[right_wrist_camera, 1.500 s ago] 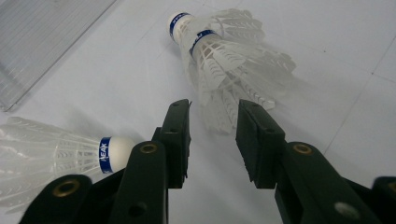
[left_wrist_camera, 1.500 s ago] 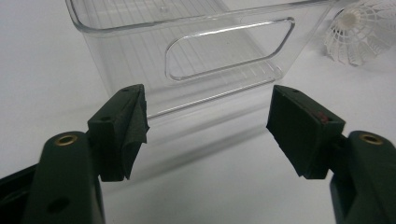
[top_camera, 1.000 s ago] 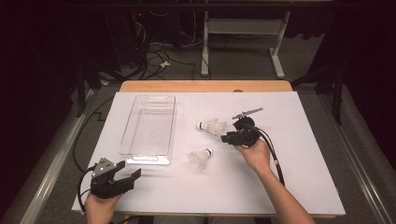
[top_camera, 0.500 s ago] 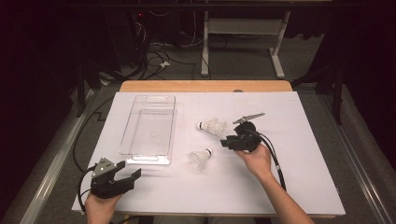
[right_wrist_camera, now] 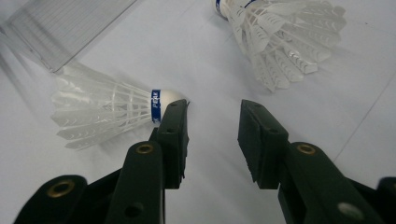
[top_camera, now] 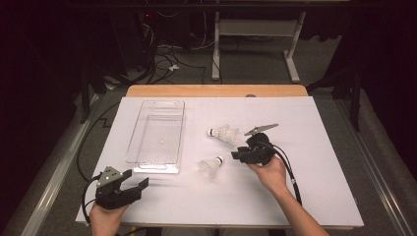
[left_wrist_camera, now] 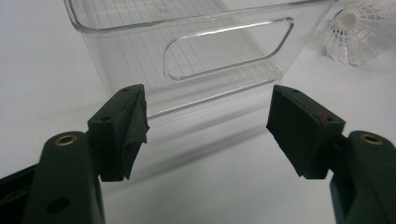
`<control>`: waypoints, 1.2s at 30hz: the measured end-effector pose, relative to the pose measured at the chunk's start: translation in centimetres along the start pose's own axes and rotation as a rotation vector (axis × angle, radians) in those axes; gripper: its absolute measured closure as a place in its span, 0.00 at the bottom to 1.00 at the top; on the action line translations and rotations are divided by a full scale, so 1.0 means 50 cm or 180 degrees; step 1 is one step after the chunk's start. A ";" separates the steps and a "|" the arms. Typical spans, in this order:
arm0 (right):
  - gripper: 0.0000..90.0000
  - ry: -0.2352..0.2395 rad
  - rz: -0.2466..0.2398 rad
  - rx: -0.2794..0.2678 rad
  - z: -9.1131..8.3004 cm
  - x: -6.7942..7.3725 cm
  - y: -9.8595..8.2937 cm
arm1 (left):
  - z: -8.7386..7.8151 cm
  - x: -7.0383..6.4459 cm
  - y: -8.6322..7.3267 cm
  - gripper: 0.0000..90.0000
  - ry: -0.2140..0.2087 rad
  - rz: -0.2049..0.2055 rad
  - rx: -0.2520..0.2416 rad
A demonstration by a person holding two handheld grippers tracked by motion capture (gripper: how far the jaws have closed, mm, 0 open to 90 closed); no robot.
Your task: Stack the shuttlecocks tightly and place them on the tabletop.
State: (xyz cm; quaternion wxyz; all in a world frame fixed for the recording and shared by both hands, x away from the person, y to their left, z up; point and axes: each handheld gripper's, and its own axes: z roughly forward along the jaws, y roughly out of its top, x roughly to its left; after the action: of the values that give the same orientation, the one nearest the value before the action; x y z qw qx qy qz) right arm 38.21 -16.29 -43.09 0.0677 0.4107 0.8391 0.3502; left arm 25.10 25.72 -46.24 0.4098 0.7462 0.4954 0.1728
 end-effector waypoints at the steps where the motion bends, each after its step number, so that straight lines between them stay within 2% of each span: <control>1: 0.70 0.0002 -0.0016 -0.0006 0.000 0.001 -0.001 | 0.000 0.000 0.000 0.33 0.0000 -0.0001 0.0000; 23: 0.68 0.0122 -0.0208 -0.0019 -0.003 0.050 0.004 | 0.000 0.001 0.000 0.33 0.0001 -0.0007 -0.0002; 36: 0.67 0.0203 -0.0312 0.0036 0.005 0.082 0.016 | 0.000 0.001 0.000 0.33 0.0004 0.0000 -0.0004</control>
State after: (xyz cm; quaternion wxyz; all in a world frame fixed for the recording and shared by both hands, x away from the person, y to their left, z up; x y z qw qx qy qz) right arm 36.15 -12.79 -42.03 0.0558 0.3581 0.8619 0.3547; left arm 25.10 25.76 -46.23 0.4099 0.7459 0.4955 0.1735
